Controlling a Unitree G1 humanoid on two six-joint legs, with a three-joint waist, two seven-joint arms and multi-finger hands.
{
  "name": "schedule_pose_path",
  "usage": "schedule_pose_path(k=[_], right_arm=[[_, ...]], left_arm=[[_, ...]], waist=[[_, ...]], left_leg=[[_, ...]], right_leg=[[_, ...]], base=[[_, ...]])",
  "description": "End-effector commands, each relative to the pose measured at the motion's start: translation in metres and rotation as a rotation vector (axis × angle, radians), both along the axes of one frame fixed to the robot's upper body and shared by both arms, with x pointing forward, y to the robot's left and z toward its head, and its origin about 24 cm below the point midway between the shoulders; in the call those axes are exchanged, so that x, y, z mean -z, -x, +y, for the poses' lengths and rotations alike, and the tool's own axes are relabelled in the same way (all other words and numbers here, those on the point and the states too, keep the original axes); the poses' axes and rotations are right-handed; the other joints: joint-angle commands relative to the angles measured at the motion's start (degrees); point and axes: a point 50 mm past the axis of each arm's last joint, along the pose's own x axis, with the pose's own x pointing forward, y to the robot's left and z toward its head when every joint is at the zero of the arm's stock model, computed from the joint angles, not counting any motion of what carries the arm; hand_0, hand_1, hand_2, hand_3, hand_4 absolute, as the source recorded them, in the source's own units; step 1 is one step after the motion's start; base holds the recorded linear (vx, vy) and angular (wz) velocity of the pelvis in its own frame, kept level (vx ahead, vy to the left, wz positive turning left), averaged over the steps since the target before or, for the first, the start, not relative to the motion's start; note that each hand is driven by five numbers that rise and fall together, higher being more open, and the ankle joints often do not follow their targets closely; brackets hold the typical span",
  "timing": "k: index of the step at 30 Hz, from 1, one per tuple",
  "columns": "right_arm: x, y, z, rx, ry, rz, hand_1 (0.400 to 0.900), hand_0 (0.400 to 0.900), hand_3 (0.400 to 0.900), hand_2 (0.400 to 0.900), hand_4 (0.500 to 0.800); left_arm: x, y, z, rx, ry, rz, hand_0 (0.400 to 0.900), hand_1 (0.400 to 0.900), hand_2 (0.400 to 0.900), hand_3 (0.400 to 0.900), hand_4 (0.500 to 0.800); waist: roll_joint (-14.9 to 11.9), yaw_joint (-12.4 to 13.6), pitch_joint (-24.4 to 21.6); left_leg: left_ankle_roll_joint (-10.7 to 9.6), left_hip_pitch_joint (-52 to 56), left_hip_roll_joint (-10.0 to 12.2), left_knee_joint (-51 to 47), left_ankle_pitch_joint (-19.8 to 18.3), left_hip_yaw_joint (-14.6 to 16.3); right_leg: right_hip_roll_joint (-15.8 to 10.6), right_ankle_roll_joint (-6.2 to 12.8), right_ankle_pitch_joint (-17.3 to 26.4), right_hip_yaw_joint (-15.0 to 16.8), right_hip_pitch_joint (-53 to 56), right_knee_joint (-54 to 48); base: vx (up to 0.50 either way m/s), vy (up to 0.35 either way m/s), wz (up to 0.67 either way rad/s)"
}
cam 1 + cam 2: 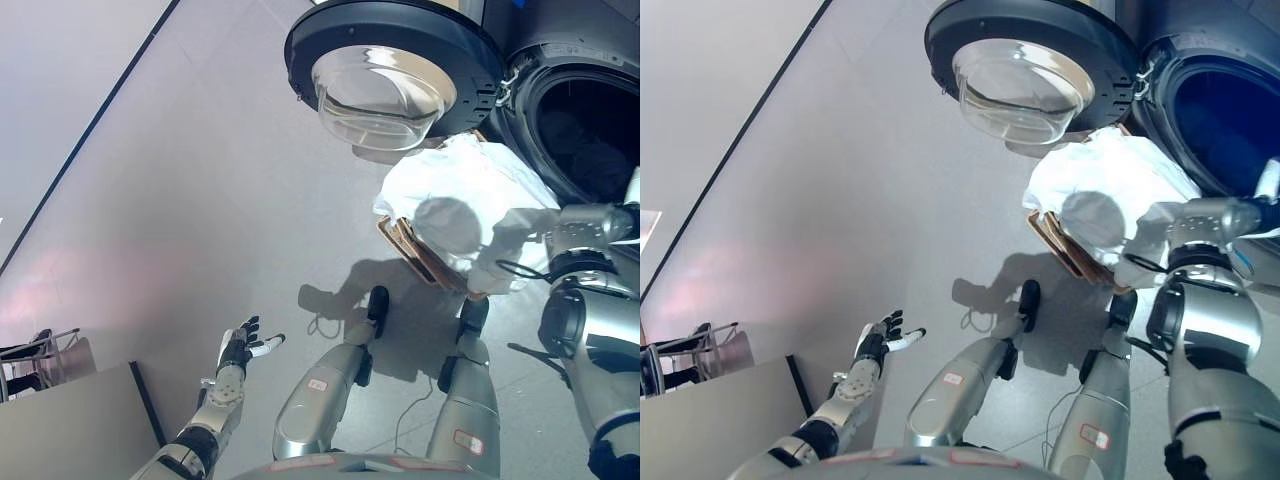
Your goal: Put the clothes in the basket into the washing machine.
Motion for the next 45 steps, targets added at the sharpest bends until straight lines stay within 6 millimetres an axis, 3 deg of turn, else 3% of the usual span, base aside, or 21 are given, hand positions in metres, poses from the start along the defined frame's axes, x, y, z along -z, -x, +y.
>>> schedule_pose_path(k=[1, 6, 7, 26, 30, 34, 35, 36, 40, 41, 45], right_arm=[[-0.103, 0.022, -0.023, 0.106, 0.367, -0.152, 0.400, 0.400, 0.400, 0.400, 0.500], [-0.112, 0.021, -0.026, 0.065, 0.419, -0.114, 0.400, 0.400, 0.400, 0.400, 0.500], [-0.112, 0.021, -0.026, 0.064, 0.420, -0.115, 0.900, 0.900, 0.900, 0.900, 0.800], [-0.084, 0.004, -0.021, -0.079, 0.370, -0.033, 0.900, 0.900, 0.900, 0.900, 0.800], [-0.067, -0.004, -0.017, -0.167, 0.386, 0.097, 0.900, 0.900, 0.900, 0.900, 0.800], [-0.032, -0.015, -0.005, -0.323, 0.451, 0.319, 0.900, 0.900, 0.900, 0.900, 0.800], [-0.032, -0.015, -0.005, -0.323, 0.451, 0.319, 0.900, 0.900, 0.900, 0.900, 0.800], [-0.004, -0.015, 0.000, -0.387, 0.464, 0.461, 0.900, 0.900, 0.900, 0.900, 0.800], [0.040, -0.017, 0.017, -0.531, 0.533, 0.656, 0.900, 0.900, 0.900, 0.900, 0.800], [0.063, -0.013, 0.024, -0.591, 0.565, 0.766, 0.900, 0.900, 0.900, 0.900, 0.800], [0.118, 0.000, 0.043, -0.741, 0.608, 0.950, 0.900, 0.900, 0.900, 0.900, 0.800]], left_arm=[[0.007, 0.016, 0.015, 0.001, -0.073, 0.032, 0.900, 0.900, 0.900, 0.900, 0.800], [0.007, 0.017, 0.016, 0.002, -0.064, 0.035, 0.900, 0.900, 0.900, 0.900, 0.800], [0.007, 0.017, 0.016, 0.002, -0.063, 0.035, 0.900, 0.900, 0.900, 0.900, 0.800], [0.009, 0.019, 0.016, -0.018, -0.019, 0.054, 0.900, 0.900, 0.900, 0.900, 0.800], [0.010, 0.019, 0.018, -0.024, -0.012, 0.062, 0.900, 0.900, 0.900, 0.900, 0.800], [0.010, 0.020, 0.022, -0.033, 0.002, 0.069, 0.900, 0.900, 0.900, 0.900, 0.800], [0.010, 0.020, 0.022, -0.033, 0.002, 0.069, 0.900, 0.900, 0.900, 0.900, 0.800], [0.009, 0.017, 0.025, -0.032, 0.002, 0.066, 0.900, 0.900, 0.900, 0.900, 0.800], [0.006, 0.014, 0.027, -0.033, -0.001, 0.054, 0.900, 0.900, 0.900, 0.900, 0.800], [0.006, 0.013, 0.027, -0.030, 0.000, 0.056, 0.900, 0.900, 0.900, 0.900, 0.800], [0.007, 0.014, 0.033, -0.036, -0.015, 0.070, 0.900, 0.900, 0.900, 0.900, 0.800]], waist=[[1.4, -0.3, -2.9], [1.0, -0.1, -3.5], [1.0, -0.2, -3.5], [0.7, -0.4, -3.7], [0.0, -0.7, -3.2], [-1.6, -1.1, -2.3], [-1.6, -1.2, -2.3], [-2.6, -1.1, -2.0], [-4.4, -1.4, -0.9], [-4.8, -1.4, -0.6], [-6.8, -1.7, 0.2]], left_leg=[[-5.5, -3.9, 0.1, -1.6, 4.2, -3.5], [-5.8, -2.7, 0.2, -3.0, 4.3, -4.3], [-5.8, -2.6, 0.2, -3.1, 4.4, -4.4], [-6.0, -1.4, 0.5, -4.3, 4.6, -4.5], [-5.9, -1.2, 0.8, -3.7, 4.5, -4.1], [-5.7, -0.9, 1.2, -2.8, 4.2, -3.6], [-5.7, -0.9, 1.2, -2.8, 4.2, -3.6], [-5.6, -0.8, 1.4, -2.6, 4.2, -3.7], [-5.5, -0.7, 1.9, -2.1, 4.3, -4.0], [-5.4, -0.6, 2.0, -1.7, 4.3, -4.0], [-5.1, -0.4, 2.1, -0.8, 3.9, -4.5]], right_leg=[[-0.4, 2.27, -7.8, -0.8, 4.5, 6.9], [-0.6, 2.17, -8.8, -1.5, 5.3, 7.3], [-0.7, 2.16, -8.8, -1.5, 5.3, 7.4], [-0.8, 1.67, -9.3, -2.6, 6.2, 7.7], [-0.5, 1.52, -9.0, -2.3, 6.3, 7.8], [0.2, 1.30, -8.6, -2.1, 7.0, 7.5], [0.2, 1.31, -8.6, -2.1, 7.0, 7.5], [0.6, 1.14, -8.4, -2.2, 7.5, 7.1], [1.0, 0.92, -8.0, -2.9, 8.1, 6.8], [1.2, 0.84, -7.9, -2.9, 8.2, 6.9], [1.7, 0.60, -7.5, -3.4, 9.4, 6.6]], base=[[0.00, 0.000, 0.00], [0.06, -0.032, 0.11], [0.04, -0.020, 0.10], [0.02, 0.001, 0.02], [-0.02, 0.007, -0.08], [-0.03, -0.024, -0.08], [-0.04, -0.052, -0.06], [-0.04, -0.049, -0.04], [-0.05, -0.054, 0.02], [-0.04, -0.037, 0.02], [-0.03, -0.049, 0.02]])
